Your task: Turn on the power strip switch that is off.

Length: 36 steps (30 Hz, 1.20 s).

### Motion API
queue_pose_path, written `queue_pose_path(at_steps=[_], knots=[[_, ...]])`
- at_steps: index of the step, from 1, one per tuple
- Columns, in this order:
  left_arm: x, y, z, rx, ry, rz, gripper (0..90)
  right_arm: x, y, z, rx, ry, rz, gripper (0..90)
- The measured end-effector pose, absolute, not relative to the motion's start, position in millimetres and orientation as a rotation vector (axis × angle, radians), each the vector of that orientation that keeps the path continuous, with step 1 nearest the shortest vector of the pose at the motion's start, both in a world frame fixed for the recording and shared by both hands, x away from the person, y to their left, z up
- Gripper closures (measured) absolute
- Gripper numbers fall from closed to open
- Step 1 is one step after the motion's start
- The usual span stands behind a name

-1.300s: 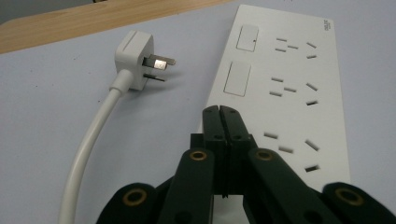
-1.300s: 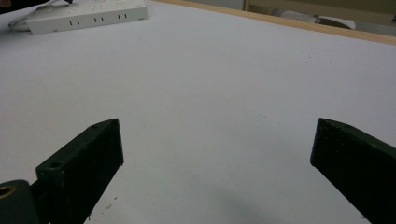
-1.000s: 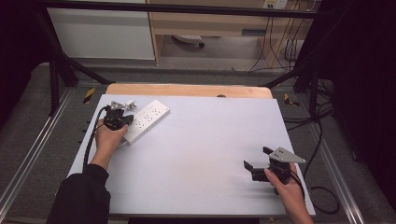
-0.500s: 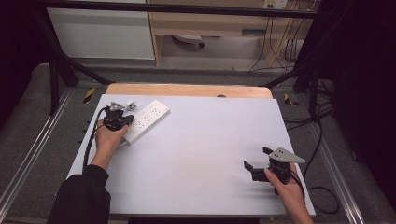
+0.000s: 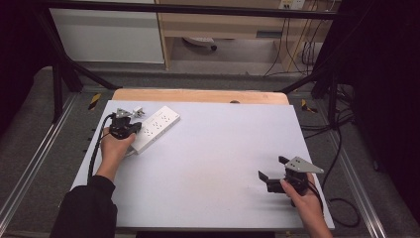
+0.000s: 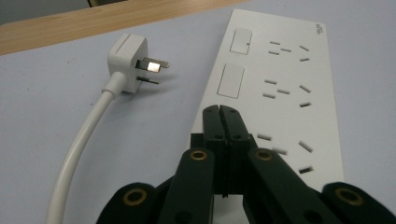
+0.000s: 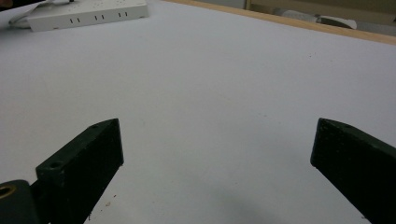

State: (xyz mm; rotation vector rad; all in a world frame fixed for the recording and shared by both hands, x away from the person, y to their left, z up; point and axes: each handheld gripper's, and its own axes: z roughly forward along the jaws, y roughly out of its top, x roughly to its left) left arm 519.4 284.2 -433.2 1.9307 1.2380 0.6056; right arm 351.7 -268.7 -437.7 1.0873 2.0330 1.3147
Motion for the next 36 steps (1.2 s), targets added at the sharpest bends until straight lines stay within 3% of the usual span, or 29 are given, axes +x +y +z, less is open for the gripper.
queue_pose_path(at_steps=[36], knots=[[514.8, 292.7, -438.0, 1.884, 1.251, 0.61, 90.0, 352.2, -267.6, -438.0, 1.088, 2.04, 1.313, 2.9]])
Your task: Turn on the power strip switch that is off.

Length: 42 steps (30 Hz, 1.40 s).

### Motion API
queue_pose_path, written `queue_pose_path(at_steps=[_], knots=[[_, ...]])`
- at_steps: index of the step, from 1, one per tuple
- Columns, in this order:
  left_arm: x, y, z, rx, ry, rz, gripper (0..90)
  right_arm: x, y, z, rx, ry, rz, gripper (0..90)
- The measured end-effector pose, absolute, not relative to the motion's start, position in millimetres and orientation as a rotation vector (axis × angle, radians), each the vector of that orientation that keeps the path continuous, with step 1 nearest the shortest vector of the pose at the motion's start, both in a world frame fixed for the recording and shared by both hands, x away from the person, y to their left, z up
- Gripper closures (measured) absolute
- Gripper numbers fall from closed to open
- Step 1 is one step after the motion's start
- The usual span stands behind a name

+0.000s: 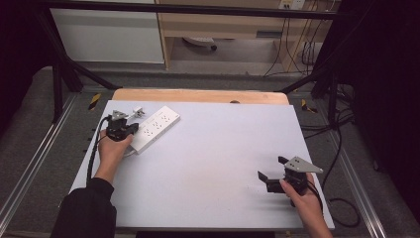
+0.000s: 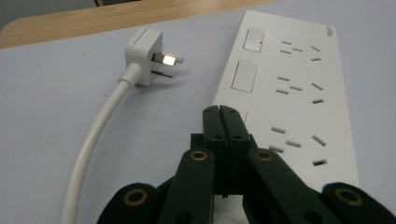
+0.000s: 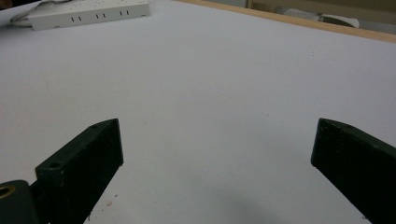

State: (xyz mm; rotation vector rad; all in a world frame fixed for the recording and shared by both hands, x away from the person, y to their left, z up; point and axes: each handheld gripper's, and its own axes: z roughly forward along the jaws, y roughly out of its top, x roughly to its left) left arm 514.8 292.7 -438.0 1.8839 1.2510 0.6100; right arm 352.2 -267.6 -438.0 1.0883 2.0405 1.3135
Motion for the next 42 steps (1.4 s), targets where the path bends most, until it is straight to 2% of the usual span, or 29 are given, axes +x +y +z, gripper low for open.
queue_pose_path(at_steps=[17, 32, 39, 42], knots=[[520.0, 280.3, -434.6, 1.911, 1.248, 0.621, 90.0, 351.5, -268.8, -437.0, 1.089, 2.034, 1.322, 2.9], [526.3, 261.3, -422.3, 1.899, 1.155, 0.644, 90.0, 350.9, -270.5, -435.0, 1.085, 2.02, 1.336, 2.9], [528.6, 255.4, -417.1, 1.869, 1.128, 0.668, 74.1, 351.1, -271.0, -435.3, 1.09, 2.022, 1.335, 2.9], [530.0, 254.2, -416.2, 1.855, 1.133, 0.675, 64.0, 351.1, -270.6, -435.3, 1.087, 2.024, 1.335, 2.9]])
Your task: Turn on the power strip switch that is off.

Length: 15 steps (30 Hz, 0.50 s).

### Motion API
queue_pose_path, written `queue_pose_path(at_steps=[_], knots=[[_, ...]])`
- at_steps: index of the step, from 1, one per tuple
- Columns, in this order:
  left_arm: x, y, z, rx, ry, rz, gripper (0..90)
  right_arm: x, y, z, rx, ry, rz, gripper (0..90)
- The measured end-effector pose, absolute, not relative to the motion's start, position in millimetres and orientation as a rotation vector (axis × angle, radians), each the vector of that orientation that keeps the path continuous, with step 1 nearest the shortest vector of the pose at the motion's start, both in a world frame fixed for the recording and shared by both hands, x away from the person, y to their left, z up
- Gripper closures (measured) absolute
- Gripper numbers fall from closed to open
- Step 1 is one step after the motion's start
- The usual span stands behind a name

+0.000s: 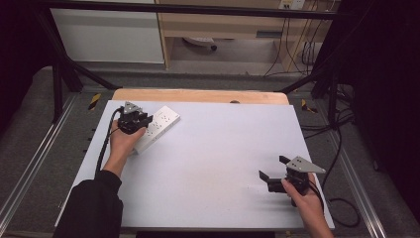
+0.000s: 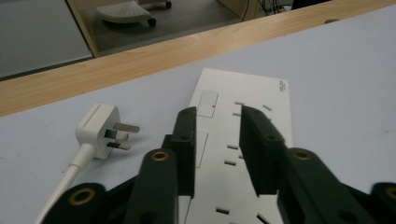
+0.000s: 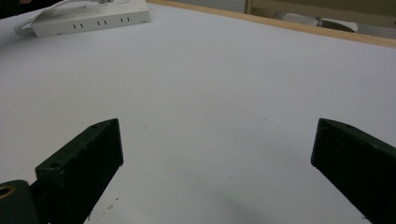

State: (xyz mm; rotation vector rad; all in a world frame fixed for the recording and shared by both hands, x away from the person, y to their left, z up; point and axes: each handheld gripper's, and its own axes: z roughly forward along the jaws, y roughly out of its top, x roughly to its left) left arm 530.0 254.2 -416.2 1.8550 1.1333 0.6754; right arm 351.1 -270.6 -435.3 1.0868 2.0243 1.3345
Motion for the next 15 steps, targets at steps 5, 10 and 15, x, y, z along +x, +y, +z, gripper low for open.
queue_pose_path(at_steps=[5, 10, 15], knots=[[531.7, 252.8, -416.9, 1.834, 1.152, 0.702, 47.0, 351.1, -270.8, -435.2, 1.088, 2.024, 1.336, 2.9], [534.2, 251.4, -417.7, 1.802, 1.187, 0.705, 20.3, 351.2, -271.1, -435.2, 1.085, 2.022, 1.338, 2.9], [533.3, 250.1, -414.3, 1.765, 1.153, 0.695, 7.0, 351.3, -270.7, -435.2, 1.083, 2.023, 1.337, 2.8]])
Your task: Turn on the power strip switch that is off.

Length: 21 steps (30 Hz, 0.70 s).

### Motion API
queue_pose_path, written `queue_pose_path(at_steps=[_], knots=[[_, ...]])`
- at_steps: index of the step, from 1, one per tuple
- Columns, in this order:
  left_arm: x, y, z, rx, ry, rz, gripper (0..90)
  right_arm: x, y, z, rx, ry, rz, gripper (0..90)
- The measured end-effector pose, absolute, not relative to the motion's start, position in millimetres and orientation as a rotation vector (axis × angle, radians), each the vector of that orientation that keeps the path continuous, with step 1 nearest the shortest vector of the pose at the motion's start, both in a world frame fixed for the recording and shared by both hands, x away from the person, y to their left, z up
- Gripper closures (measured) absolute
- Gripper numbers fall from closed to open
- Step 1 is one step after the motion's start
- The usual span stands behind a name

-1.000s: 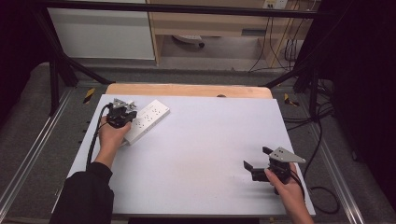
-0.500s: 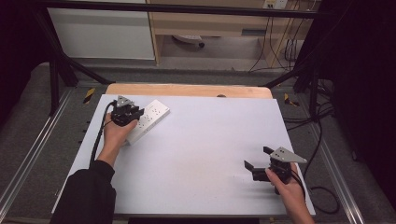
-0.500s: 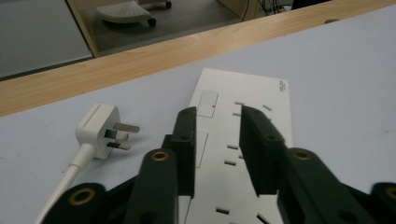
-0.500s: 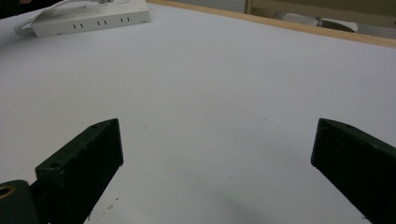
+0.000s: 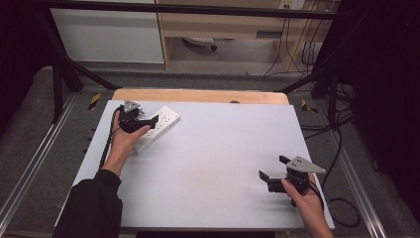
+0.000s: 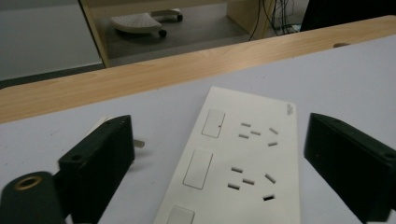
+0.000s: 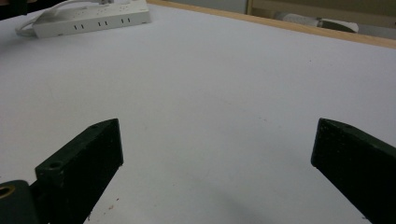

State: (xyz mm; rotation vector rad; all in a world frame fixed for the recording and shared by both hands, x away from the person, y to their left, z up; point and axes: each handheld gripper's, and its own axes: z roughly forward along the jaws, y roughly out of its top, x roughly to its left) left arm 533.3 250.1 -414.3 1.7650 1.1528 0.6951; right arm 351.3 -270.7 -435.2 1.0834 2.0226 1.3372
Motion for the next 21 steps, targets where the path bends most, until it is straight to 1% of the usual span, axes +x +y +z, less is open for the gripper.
queue_pose_path(at_steps=[13, 21], knots=[[526.5, 242.6, -406.2, 1.758, 1.108, 0.722, 6.4, 350.7, -269.2, -435.1, 1.094, 2.024, 1.338, 2.5], [522.7, 243.8, -398.2, 1.719, 1.071, 0.744, 6.4, 351.2, -270.1, -435.1, 1.088, 2.02, 1.336, 2.3]])
